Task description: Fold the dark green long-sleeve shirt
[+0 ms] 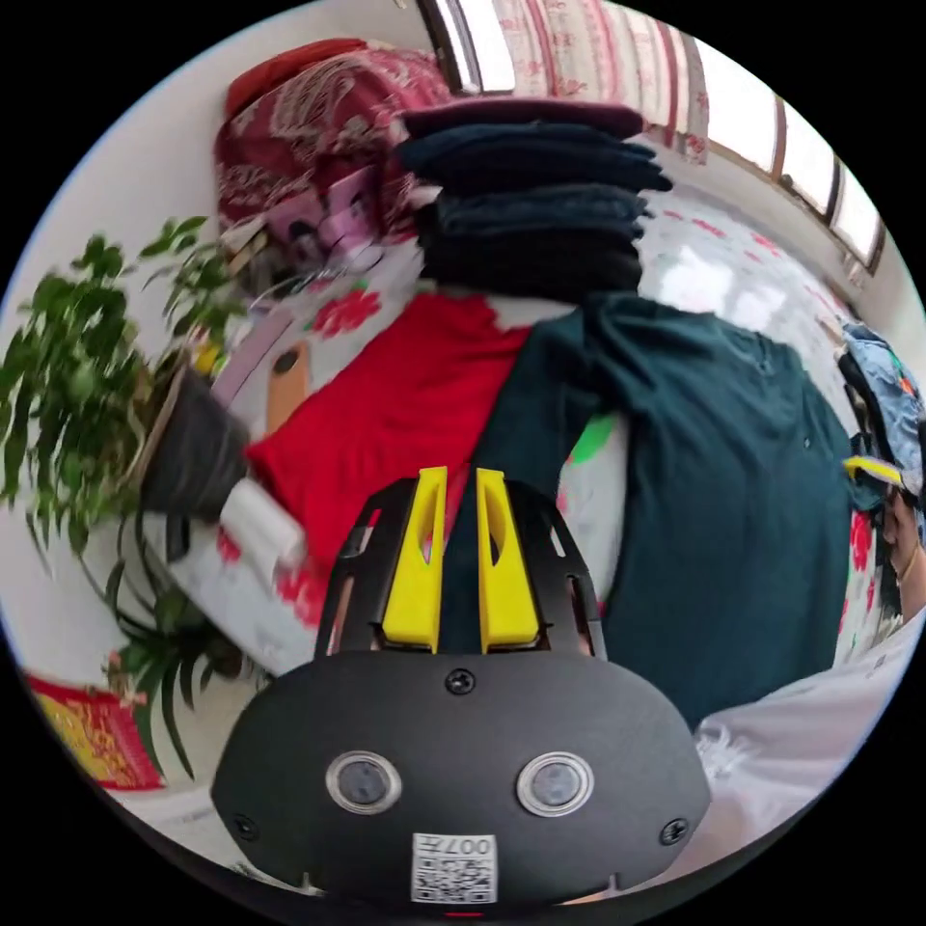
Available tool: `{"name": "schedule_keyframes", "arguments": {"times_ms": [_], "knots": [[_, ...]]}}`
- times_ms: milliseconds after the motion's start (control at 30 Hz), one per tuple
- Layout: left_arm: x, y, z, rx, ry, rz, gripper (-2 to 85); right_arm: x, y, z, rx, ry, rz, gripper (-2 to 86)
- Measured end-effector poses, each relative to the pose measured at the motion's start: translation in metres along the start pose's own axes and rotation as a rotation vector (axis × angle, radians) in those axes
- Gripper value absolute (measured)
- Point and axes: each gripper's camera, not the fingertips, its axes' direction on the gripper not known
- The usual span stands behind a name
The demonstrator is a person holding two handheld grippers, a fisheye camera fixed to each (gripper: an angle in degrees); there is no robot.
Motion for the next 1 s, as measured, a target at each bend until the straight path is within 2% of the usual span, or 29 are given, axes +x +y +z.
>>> {"name": "schedule_keyframes", "arguments": {"times_ms": [100,233,300,400,467,533,567,633,700,800,900,1000], "knots": [[-0.020,0.062,-0.007,-0.091,0.047,-0.041,7.2,-0.047,0.057,0.012,-0.114,0.016,-0.061,-0.2],[-0.008,0.112,0.002,-0.121,0.018,0.123,7.9,-0.094,0.103,0.028,-0.222,0.001,-0.162,-0.2],[-0.005,0.118,0.023,-0.160,-0.008,0.174,6.8,-0.119,0.126,0.046,-0.285,0.029,-0.233,-0.2],[-0.014,0.114,0.044,-0.128,0.006,0.160,2.8,-0.138,0.146,0.042,-0.185,0.144,-0.285,-0.2],[-0.025,0.105,0.050,-0.152,0.032,0.149,1.4,-0.142,0.149,0.040,-0.203,0.157,-0.289,-0.2],[-0.053,0.090,0.050,-0.185,0.158,0.064,0.4,-0.139,0.145,0.036,-0.246,0.134,-0.238,-0.2],[-0.063,0.087,0.044,-0.153,0.206,0.032,0.3,-0.136,0.144,0.033,-0.264,0.120,-0.199,-0.2],[-0.107,0.078,0.004,0.082,0.423,-0.092,-0.1,-0.135,0.147,0.029,-0.275,0.127,-0.166,-0.2],[-0.139,0.070,-0.029,0.228,0.512,-0.166,-0.2,-0.135,0.156,0.014,-0.255,0.100,-0.118,-0.2],[-0.172,0.049,-0.081,0.425,0.611,-0.191,-0.4,-0.129,0.177,-0.025,-0.093,0.004,-0.007,-0.1],[-0.165,0.019,-0.134,0.555,0.706,-0.101,-0.3,-0.120,0.204,-0.064,0.032,-0.038,0.100,0.3],[-0.097,0.000,-0.190,0.638,0.800,0.160,0.3,-0.110,0.235,-0.097,0.142,-0.021,0.176,1.2]]}}
